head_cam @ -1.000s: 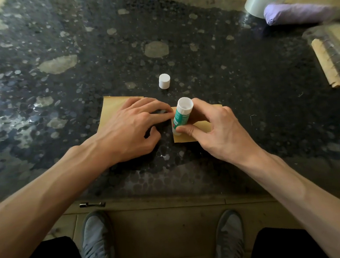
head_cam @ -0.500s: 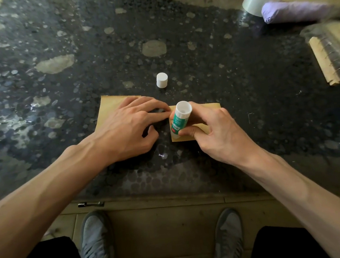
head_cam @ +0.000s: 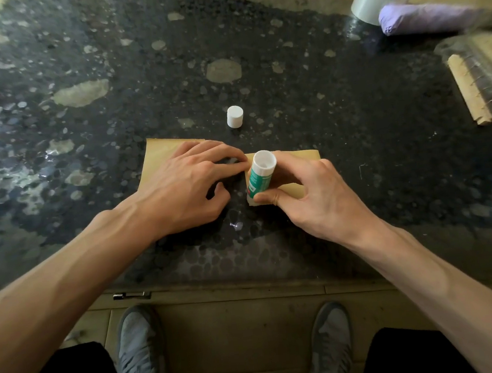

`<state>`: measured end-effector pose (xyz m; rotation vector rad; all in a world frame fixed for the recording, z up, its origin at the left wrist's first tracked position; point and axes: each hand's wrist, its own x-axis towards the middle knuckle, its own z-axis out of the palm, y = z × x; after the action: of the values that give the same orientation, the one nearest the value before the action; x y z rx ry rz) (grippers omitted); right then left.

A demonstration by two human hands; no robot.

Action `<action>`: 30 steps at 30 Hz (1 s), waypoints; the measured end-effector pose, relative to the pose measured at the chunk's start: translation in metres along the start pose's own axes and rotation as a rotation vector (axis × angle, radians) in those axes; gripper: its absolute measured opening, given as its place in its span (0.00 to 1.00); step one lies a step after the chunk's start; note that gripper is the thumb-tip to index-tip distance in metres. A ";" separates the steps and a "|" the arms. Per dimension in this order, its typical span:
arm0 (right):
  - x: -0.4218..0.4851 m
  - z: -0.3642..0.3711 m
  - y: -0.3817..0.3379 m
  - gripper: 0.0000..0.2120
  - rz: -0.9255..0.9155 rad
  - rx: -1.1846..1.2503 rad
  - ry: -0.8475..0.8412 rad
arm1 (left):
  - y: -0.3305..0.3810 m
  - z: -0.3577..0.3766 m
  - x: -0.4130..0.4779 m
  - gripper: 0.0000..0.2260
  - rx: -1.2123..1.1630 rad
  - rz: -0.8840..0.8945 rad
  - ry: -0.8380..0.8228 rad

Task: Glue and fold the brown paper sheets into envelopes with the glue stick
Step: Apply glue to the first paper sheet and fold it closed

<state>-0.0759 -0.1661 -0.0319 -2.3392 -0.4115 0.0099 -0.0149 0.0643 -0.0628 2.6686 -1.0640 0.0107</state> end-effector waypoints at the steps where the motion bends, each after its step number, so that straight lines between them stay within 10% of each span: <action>1: 0.000 0.000 -0.001 0.21 0.001 0.008 -0.005 | 0.000 0.000 0.000 0.26 0.002 0.001 0.001; 12: 0.002 -0.019 0.003 0.10 0.066 0.440 0.073 | 0.001 0.001 0.000 0.27 0.007 0.002 0.006; 30: 0.003 0.003 0.009 0.14 0.061 -0.054 0.102 | 0.001 0.000 0.000 0.26 0.000 0.000 0.003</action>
<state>-0.0707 -0.1690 -0.0395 -2.3928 -0.2935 -0.0928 -0.0156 0.0640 -0.0623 2.6680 -1.0635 0.0152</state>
